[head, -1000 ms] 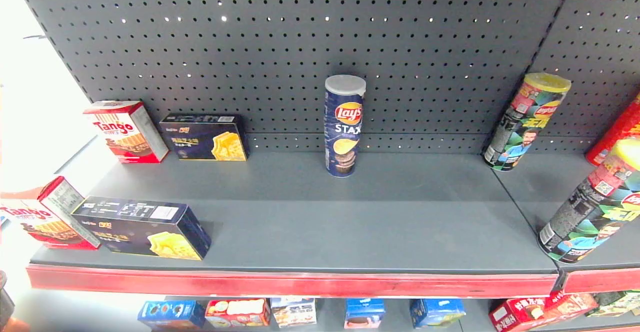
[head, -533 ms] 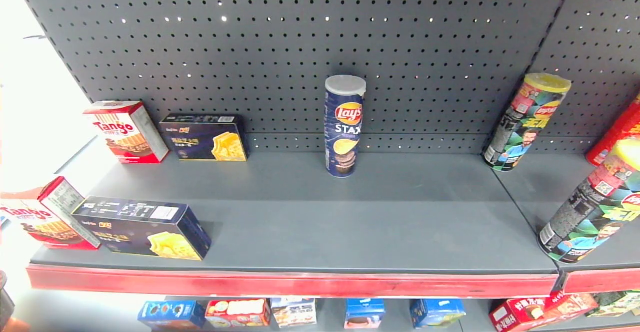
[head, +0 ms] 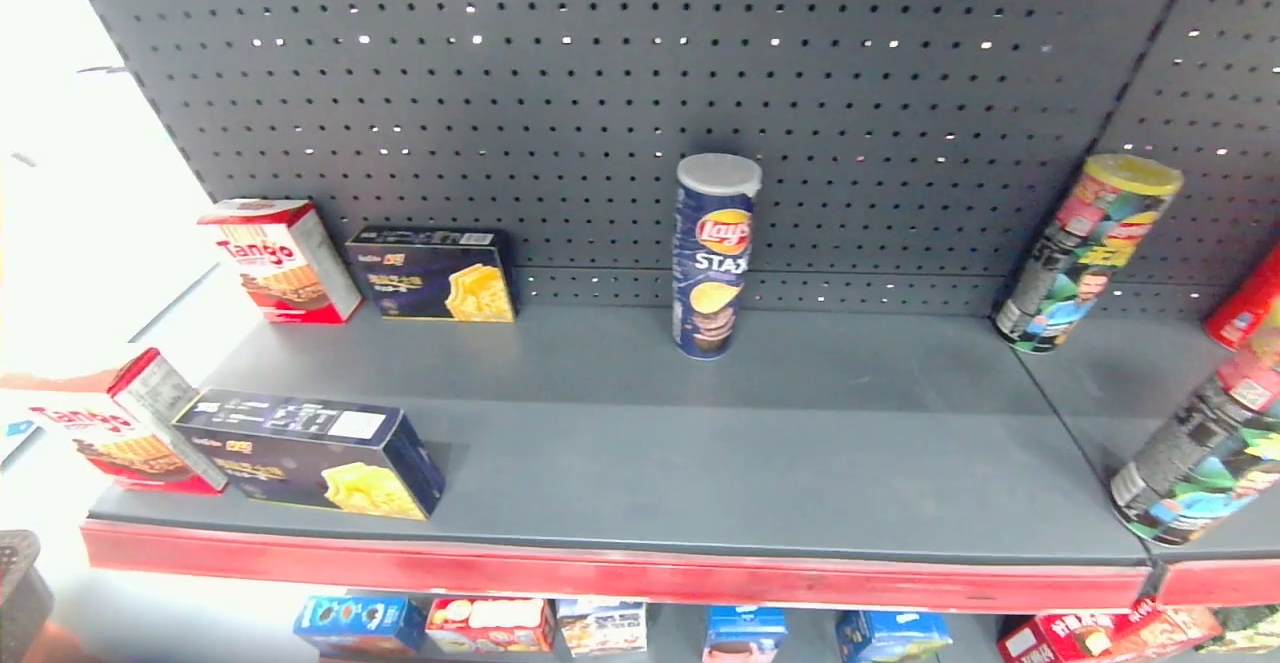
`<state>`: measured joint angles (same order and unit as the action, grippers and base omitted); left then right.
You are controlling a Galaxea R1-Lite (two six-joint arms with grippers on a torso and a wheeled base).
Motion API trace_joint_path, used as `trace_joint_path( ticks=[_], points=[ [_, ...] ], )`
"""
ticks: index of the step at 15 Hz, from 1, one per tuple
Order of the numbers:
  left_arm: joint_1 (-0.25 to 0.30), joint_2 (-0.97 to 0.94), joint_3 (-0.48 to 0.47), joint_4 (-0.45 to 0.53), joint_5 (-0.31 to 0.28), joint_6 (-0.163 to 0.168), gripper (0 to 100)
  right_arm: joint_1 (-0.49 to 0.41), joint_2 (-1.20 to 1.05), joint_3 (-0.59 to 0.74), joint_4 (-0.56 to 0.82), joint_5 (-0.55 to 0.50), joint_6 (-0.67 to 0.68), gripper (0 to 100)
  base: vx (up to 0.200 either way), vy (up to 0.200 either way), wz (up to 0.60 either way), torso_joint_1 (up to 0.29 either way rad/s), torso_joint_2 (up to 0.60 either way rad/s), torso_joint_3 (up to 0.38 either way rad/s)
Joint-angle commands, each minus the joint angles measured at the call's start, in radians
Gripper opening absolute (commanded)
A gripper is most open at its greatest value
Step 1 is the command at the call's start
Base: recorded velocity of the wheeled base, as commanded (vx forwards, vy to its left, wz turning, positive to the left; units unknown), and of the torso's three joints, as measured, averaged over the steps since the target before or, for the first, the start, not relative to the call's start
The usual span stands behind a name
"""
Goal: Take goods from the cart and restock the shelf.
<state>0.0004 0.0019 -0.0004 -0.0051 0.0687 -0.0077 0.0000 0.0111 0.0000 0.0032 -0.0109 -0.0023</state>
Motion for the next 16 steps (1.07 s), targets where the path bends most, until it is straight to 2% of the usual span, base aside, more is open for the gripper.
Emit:
trace_joint_path(
  ticks=[1,9,16],
  points=[
    [0.0,0.001,0.0,0.001,0.0,0.0,100,0.0,0.001,0.0,0.0,-0.001,-0.001,100,0.0,0.0,0.6,0.012,0.01,0.002],
    [0.0,0.001,0.0,0.001,0.0,0.0,100,0.0,0.001,0.0,0.0,-0.003,-0.001,100,0.0,0.0,0.6,-0.001,0.0,0.002],
    [0.0,0.001,0.0,0.001,-0.004,0.005,100,0.0,0.001,0.0,0.0,-0.004,0.002,100,0.0,0.0,0.0,0.0,0.0,0.0]
  ],
)
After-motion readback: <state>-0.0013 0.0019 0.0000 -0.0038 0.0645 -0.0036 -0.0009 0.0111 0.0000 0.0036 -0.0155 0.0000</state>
